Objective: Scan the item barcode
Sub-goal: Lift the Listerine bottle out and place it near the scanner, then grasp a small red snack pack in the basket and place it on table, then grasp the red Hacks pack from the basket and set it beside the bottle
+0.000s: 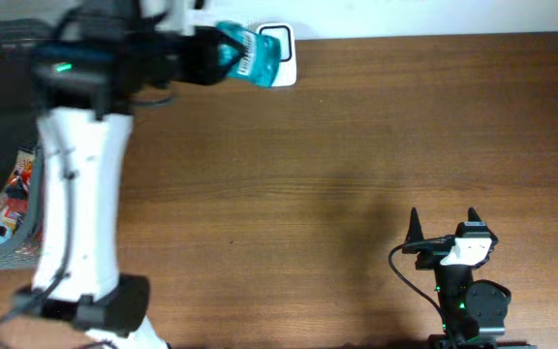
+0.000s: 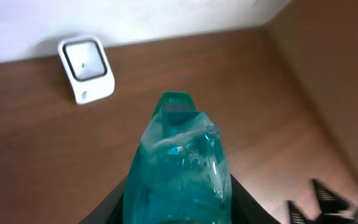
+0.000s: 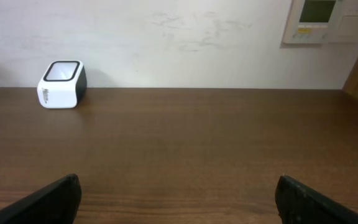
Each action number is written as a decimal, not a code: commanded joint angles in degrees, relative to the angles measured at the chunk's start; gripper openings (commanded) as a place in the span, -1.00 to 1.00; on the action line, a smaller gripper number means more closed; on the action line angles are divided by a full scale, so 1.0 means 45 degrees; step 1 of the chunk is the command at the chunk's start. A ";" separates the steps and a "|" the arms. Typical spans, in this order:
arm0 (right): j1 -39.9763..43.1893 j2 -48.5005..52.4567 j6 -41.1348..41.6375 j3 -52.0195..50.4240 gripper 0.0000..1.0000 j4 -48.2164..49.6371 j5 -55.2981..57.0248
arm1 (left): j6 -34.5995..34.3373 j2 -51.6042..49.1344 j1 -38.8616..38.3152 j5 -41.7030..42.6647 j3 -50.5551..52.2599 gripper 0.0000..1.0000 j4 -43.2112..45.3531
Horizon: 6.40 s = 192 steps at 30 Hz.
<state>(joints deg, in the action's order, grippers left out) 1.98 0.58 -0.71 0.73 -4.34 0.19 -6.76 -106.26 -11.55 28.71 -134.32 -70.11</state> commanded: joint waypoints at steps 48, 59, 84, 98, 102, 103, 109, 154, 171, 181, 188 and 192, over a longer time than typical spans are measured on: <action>-0.0102 -0.0083 -0.0083 -0.0092 0.97 -0.0068 0.0107 | -0.1049 0.1802 0.8383 -0.6795 -0.0131 0.98 -0.4726; -0.0102 -0.0083 -0.0083 -0.0092 0.97 -0.0068 0.0107 | -0.0471 -0.3215 1.1487 -0.6747 -0.0121 0.98 -0.5032; -0.0102 -0.0083 -0.0083 -0.0092 0.97 -0.0068 0.0107 | 0.1365 -0.4585 1.1123 -0.4085 -0.3152 -1.00 -0.5265; -0.0102 -0.0083 -0.0083 -0.0092 0.97 -0.0068 0.0107 | -0.1064 -0.2671 0.2365 -0.1151 -0.7422 -1.00 -0.5615; -0.0102 -0.0083 -0.0083 -0.0092 0.97 -0.0068 0.0107 | -0.2754 -0.2696 -0.1083 -0.3915 -0.2045 -1.00 -0.1768; -0.0102 -0.0083 -0.0083 -0.0092 0.97 -0.0068 0.0107 | -0.3502 -0.2696 -0.1579 -0.4235 -0.0520 -1.00 -0.0233; -0.0102 -0.0083 -0.0083 -0.0092 0.97 -0.0068 0.0107 | -0.5736 -0.2701 -0.3526 -0.6392 0.8937 -1.00 1.0710; -0.0102 -0.0083 -0.0083 -0.0092 0.97 -0.0068 0.0107 | -0.2880 0.9020 0.8072 -0.7179 0.7359 0.98 -0.1962; -0.0102 -0.0083 -0.0083 -0.0092 0.97 -0.0068 0.0107 | -0.1685 0.2574 1.2293 -0.5207 0.7359 0.90 0.2312; -0.0102 -0.0083 -0.0083 -0.0092 0.97 -0.0068 0.0107 | 0.1418 -0.1817 1.0962 -0.4993 0.7378 0.79 0.0486; -0.0102 -0.0083 -0.0083 -0.0092 0.97 -0.0068 0.0107 | 0.1413 -0.3385 1.0744 -0.5979 0.7791 0.57 0.0141; -0.0102 -0.0083 -0.0083 -0.0092 0.97 -0.0068 0.0107 | 0.1418 -0.4333 1.0734 -0.5328 0.7815 0.34 -0.0073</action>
<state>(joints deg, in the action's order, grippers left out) 1.98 0.58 -0.69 0.73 -4.36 0.19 -1.06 -122.72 36.73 3.95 -100.01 -69.69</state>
